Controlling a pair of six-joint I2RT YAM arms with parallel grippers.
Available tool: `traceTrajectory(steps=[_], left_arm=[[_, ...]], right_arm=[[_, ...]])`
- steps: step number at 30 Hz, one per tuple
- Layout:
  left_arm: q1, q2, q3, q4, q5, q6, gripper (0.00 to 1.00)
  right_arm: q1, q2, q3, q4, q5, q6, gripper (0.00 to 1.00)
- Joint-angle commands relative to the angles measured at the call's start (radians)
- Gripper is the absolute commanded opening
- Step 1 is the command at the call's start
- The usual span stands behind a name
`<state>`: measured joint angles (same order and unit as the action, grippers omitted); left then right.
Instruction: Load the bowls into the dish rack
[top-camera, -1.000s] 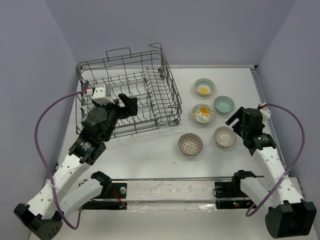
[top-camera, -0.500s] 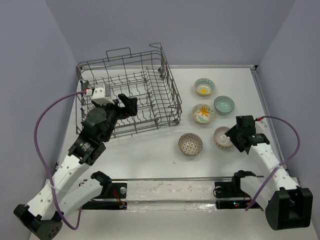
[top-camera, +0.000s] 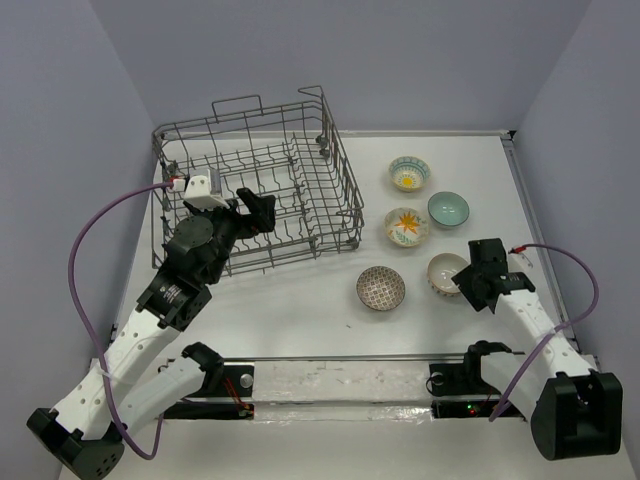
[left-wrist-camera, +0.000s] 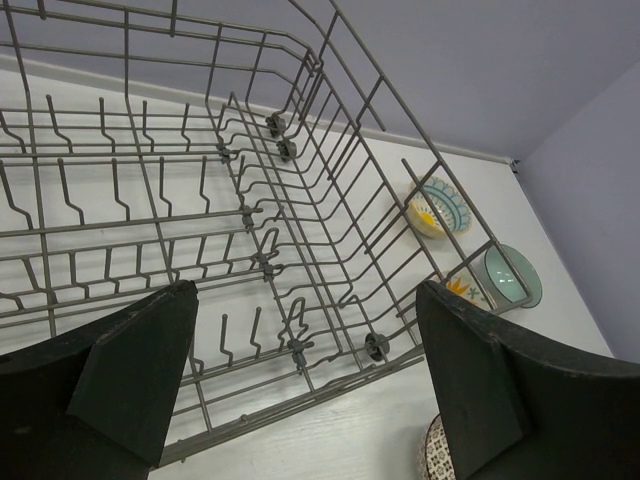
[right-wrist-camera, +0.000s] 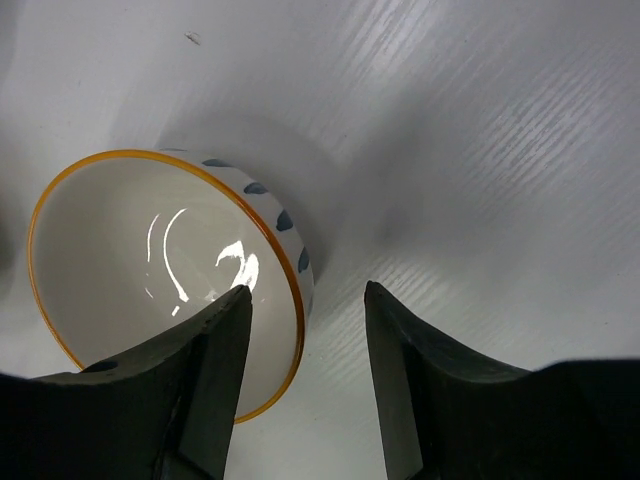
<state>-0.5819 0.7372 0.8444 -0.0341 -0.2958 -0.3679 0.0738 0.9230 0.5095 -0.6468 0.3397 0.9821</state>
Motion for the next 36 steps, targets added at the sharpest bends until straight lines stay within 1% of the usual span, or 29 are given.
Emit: traceTrajectory(steps=[1,2,4,5,6,7,10,11,12,13,15,16,20,23,26,30,31,32,34,36], left_arm=[[-0.004,-0.01,0.03,0.043,-0.009,0.004,0.99],[-0.004,-0.009,0.03,0.043,-0.009,0.004,0.99],[-0.003,-0.007,0.03,0.043,-0.009,0.006,0.99],[-0.003,-0.007,0.03,0.043,-0.009,0.006,0.99],[-0.004,-0.006,0.03,0.043,-0.009,0.006,0.99],[-0.004,-0.004,0.03,0.043,-0.009,0.007,0.99],[-0.004,-0.002,0.032,0.042,-0.012,0.006,0.99],[-0.004,-0.002,0.032,0.042,-0.014,0.007,0.99],[-0.004,0.001,0.033,0.04,-0.017,0.009,0.99],[-0.003,-0.001,0.035,0.039,-0.02,0.007,0.99],[-0.004,-0.001,0.036,0.036,-0.023,0.007,0.99],[-0.004,0.001,0.039,0.036,-0.025,0.009,0.99],[-0.003,0.007,0.045,0.036,-0.029,0.012,0.99],[-0.004,0.014,0.056,0.036,-0.032,0.012,0.99],[-0.004,0.027,0.074,0.0,-0.029,0.015,0.99],[-0.004,0.047,0.11,-0.024,-0.022,0.015,0.99],[-0.004,0.047,0.11,-0.029,-0.017,0.015,0.99],[-0.004,0.056,0.126,-0.033,-0.01,0.015,0.99],[-0.004,0.068,0.159,-0.053,0.003,0.017,0.99],[-0.004,0.074,0.18,-0.066,0.014,0.015,0.99]], right_arm=[[0.009,0.002,-0.006,0.03,0.036,0.027,0.54],[0.009,0.008,-0.009,0.036,0.038,0.027,0.52],[0.009,0.017,-0.009,0.045,0.039,0.027,0.5],[0.009,0.022,-0.011,0.056,0.038,0.027,0.45],[0.009,0.03,-0.012,0.062,0.038,0.027,0.43],[0.009,0.034,-0.015,0.074,0.033,0.027,0.37],[0.009,0.053,-0.017,0.088,0.027,0.023,0.27],[0.009,0.057,-0.019,0.096,0.024,0.023,0.21],[0.009,0.06,-0.019,0.099,0.024,0.024,0.18],[0.009,0.066,-0.017,0.104,0.022,0.023,0.12],[0.009,0.066,-0.009,0.107,0.024,0.015,0.07],[0.009,0.065,-0.008,0.107,0.024,0.012,0.01],[0.009,0.042,0.011,0.101,0.019,-0.008,0.01],[0.009,-0.019,0.04,0.078,0.002,-0.031,0.01],[0.009,-0.067,0.093,0.058,-0.019,-0.062,0.01],[0.009,-0.134,0.225,0.044,-0.06,-0.149,0.01],[0.009,-0.135,0.225,0.044,-0.068,-0.163,0.01],[0.009,-0.142,0.277,0.048,-0.089,-0.178,0.01],[0.009,-0.127,0.332,0.058,-0.114,-0.216,0.01],[0.009,-0.104,0.415,0.07,-0.171,-0.256,0.01]])
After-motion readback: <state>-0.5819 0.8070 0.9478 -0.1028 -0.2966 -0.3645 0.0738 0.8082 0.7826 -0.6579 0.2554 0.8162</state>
